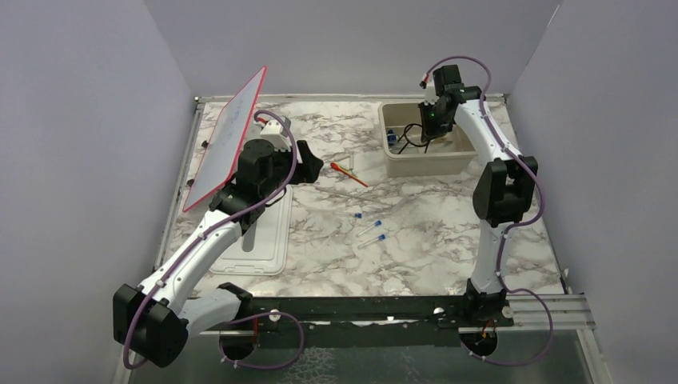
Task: Organize the chemistry lab equipment
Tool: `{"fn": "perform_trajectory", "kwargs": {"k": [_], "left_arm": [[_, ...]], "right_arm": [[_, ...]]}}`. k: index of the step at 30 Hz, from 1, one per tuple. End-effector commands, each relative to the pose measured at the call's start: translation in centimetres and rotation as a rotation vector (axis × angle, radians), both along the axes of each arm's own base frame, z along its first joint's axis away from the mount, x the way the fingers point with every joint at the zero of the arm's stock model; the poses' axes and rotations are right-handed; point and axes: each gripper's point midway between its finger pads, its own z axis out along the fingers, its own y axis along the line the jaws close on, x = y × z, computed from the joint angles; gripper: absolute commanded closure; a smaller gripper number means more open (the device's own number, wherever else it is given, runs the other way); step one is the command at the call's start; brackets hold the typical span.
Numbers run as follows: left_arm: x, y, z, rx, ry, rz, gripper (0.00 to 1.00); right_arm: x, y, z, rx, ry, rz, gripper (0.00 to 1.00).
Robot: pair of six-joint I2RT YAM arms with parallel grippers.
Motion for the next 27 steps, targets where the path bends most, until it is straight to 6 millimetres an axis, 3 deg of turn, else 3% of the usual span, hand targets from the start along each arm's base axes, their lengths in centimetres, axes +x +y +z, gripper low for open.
{"fn": "perform_trajectory", "kwargs": {"k": [1,6,14,18,24,27], "left_arm": [[0.5,0.0,0.2,-0.006,-0.021,0.007,0.24],[0.5,0.1,0.0,-0.002,-0.018,0.012,0.24],[0.5,0.1,-0.1,0.002,-0.015,0.015,0.24],[0.5,0.1,-0.3,0.003,-0.011,0.015,0.24],[0.5,0.2,-0.3,0.005,-0.012,0.014,0.24],[0.5,0.2,-0.3,0.006,-0.013,0.014,0.24]], "right_arm": [[0.5,0.6,2.0,-0.023,-0.083,-0.017,0.91],[-0.2,2.7,2.4,-0.045,-0.109,0.032,0.84],[0.7,0.5,3.8,-0.214,-0.187,-0.087,0.92],[0.8,0.9,4.2,-0.177,-0.2,-0.12,0.95],[0.4,1.6,3.1,-0.139,-0.163,-0.116,0.97],[0.4,1.0,3.2,-0.16,-0.167,-0.16,0.98]]}}
